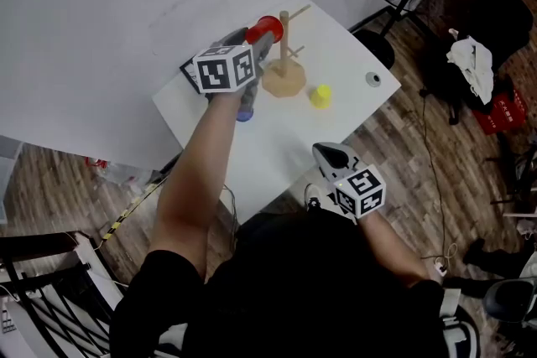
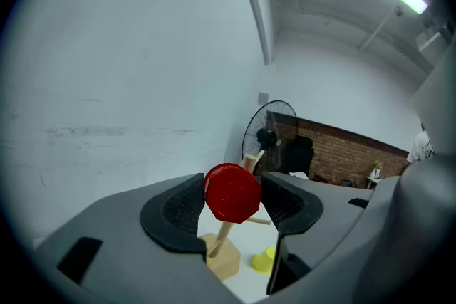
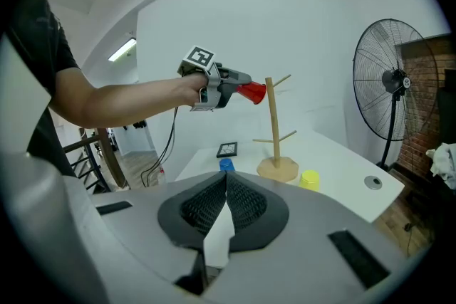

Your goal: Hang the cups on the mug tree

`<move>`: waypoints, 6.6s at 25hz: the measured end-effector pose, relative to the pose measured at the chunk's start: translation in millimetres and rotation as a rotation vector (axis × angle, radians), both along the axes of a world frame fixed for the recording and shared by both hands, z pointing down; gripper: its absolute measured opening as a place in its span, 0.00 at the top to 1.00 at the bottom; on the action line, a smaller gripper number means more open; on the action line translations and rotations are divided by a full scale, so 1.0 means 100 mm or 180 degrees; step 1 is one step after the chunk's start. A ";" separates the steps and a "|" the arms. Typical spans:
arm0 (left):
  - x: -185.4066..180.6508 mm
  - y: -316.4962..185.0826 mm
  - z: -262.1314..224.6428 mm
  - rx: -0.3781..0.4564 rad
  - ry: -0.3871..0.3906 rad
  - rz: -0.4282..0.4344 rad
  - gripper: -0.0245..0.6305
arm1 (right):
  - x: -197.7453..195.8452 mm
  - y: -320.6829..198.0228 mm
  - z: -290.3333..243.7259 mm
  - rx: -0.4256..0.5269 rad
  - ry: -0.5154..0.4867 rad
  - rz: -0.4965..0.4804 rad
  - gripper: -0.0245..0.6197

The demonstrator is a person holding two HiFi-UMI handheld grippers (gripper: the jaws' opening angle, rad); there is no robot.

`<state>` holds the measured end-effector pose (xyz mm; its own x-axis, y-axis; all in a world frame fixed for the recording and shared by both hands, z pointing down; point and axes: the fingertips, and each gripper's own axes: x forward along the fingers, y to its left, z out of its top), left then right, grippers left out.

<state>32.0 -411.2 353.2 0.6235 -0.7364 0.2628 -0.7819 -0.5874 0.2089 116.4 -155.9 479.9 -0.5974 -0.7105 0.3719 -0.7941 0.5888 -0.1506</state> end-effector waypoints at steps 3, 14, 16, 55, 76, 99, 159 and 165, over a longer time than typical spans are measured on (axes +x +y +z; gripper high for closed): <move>-0.03 0.02 0.00 0.0009 0.0002 0.0004 0.57 | -0.04 0.00 0.01 0.0002 0.0008 -0.0023 0.95; -0.28 0.17 -0.20 0.0333 0.0010 -0.0071 0.57 | -0.18 -0.06 0.02 -0.0001 0.0010 -0.0140 0.95; -0.37 0.26 -0.25 0.0373 0.0062 -0.0089 0.57 | -0.20 -0.07 0.02 -0.0005 0.0008 -0.0160 0.95; -0.92 0.63 2.57 -0.0861 -0.1731 -0.0154 0.53 | 0.01 -0.23 0.18 -0.0131 0.0125 -0.0213 0.95; -0.95 0.59 2.26 -0.0940 -0.0783 -0.0589 0.61 | 0.02 -0.36 0.13 -0.0069 0.0080 -0.0364 0.95; -0.67 0.24 1.63 -0.0941 0.1055 -0.0847 0.61 | 0.32 -0.28 0.14 -0.0075 0.0084 -0.0158 0.95; -1.10 1.48 1.58 -0.0542 -0.0606 -0.0291 0.93 | 0.31 -0.68 0.66 -0.0175 0.0594 0.0083 0.95; -1.34 1.82 1.82 -0.0746 -0.0822 -0.0300 0.94 | 0.37 -1.00 0.80 -0.0197 0.0915 0.0209 0.95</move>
<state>-102.1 -229.0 535.6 0.4467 -0.6886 0.5712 -0.8749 -0.4698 0.1179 153.0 -255.7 560.1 -0.4149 -0.7148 0.5630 -0.8455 0.5315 0.0517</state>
